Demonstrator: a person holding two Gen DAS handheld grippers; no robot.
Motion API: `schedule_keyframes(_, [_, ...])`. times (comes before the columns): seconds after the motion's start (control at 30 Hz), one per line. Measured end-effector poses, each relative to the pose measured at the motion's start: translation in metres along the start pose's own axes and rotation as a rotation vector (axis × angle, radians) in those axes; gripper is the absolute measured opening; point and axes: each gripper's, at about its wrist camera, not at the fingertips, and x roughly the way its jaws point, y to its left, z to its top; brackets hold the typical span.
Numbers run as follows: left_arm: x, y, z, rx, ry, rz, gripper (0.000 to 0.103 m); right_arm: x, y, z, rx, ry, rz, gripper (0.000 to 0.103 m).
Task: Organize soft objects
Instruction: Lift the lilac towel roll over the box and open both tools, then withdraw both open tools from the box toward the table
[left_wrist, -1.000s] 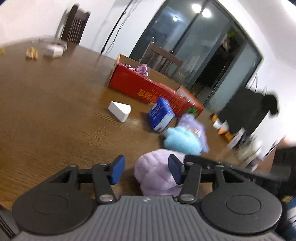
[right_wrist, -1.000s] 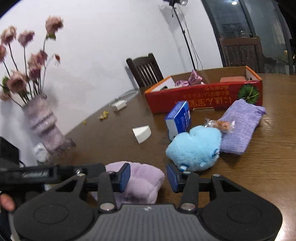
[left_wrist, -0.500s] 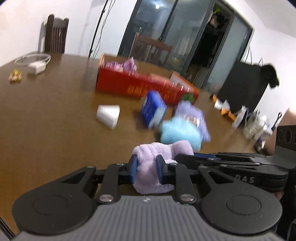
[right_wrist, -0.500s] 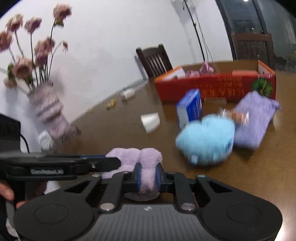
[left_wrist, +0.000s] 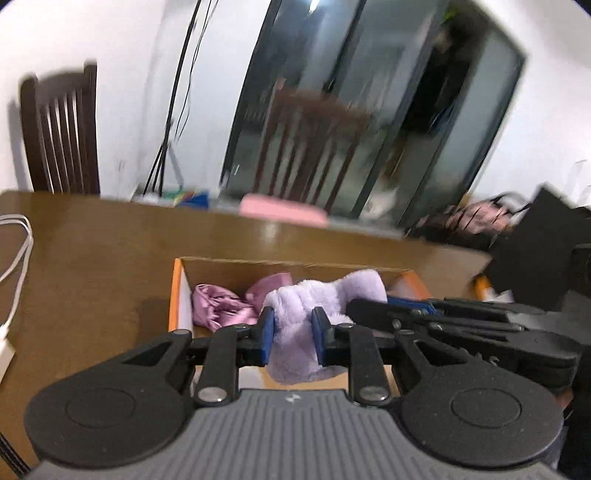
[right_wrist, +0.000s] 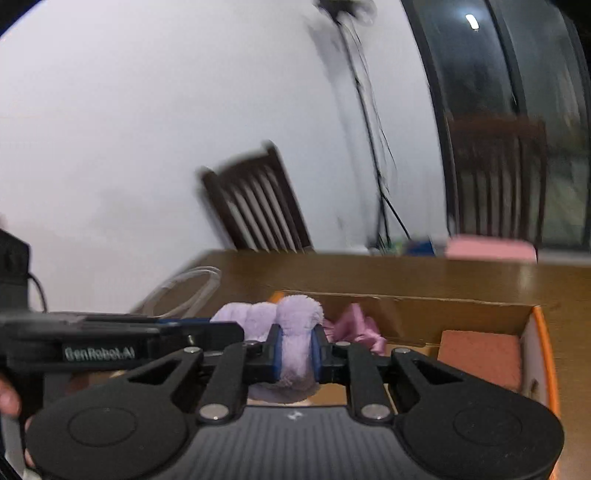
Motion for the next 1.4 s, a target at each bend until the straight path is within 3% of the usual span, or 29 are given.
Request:
schedule_keyframes(0.13, [0.063, 0.023, 0.008, 0.05, 0.118, 0.146, 0.022, 0.085, -0.027, 0.009, 0.114, 0.154, -0.015, 0.015])
schedule_keyframes(0.2, [0.078, 0.024, 0.0, 0.139, 0.125, 0.229, 0.027, 0.113, -0.029, 0.003, 0.109, 0.207, -0.036, 0.016])
schedule_keyframes(0.33, [0.085, 0.02, -0.009, 0.208, 0.108, 0.242, 0.03, 0.142, -0.038, -0.006, 0.155, 0.293, -0.042, 0.018])
schedule_keyframes(0.4, [0.09, 0.021, -0.009, 0.18, 0.124, 0.216, 0.03, 0.148, -0.045, -0.008, 0.175, 0.322, -0.032, 0.02])
schedule_keyframes(0.47, [0.096, 0.022, -0.01, 0.174, 0.126, 0.201, 0.03, 0.15, -0.048, -0.014, 0.153, 0.323, -0.054, 0.026])
schedule_keyframes(0.57, [0.095, 0.014, -0.008, 0.217, 0.142, 0.215, 0.031, 0.144, -0.055, -0.021, 0.199, 0.32, -0.036, 0.025])
schedule_keyframes(0.63, [0.093, 0.011, -0.009, 0.231, 0.158, 0.217, 0.035, 0.142, -0.052, -0.021, 0.176, 0.324, -0.052, 0.029])
schedule_keyframes(0.7, [0.085, 0.011, -0.005, 0.226, 0.157, 0.229, 0.048, 0.138, -0.053, -0.019, 0.162, 0.318, -0.072, 0.032])
schedule_keyframes(0.77, [0.065, 0.015, 0.005, 0.163, 0.128, 0.208, 0.06, 0.123, -0.051, -0.014, 0.155, 0.305, -0.09, 0.033])
schedule_keyframes(1.03, [-0.074, -0.013, 0.029, 0.169, -0.091, 0.178, 0.063, -0.006, -0.036, 0.033, 0.064, 0.14, -0.159, 0.044])
schedule_keyframes(1.23, [-0.154, -0.035, 0.008, 0.183, -0.169, 0.178, 0.068, -0.125, -0.025, 0.043, 0.021, -0.001, -0.189, 0.054])
schedule_keyframes(1.4, [-0.202, -0.052, -0.038, 0.176, -0.258, 0.207, 0.075, -0.174, -0.012, 0.026, -0.022, -0.053, -0.201, 0.057])
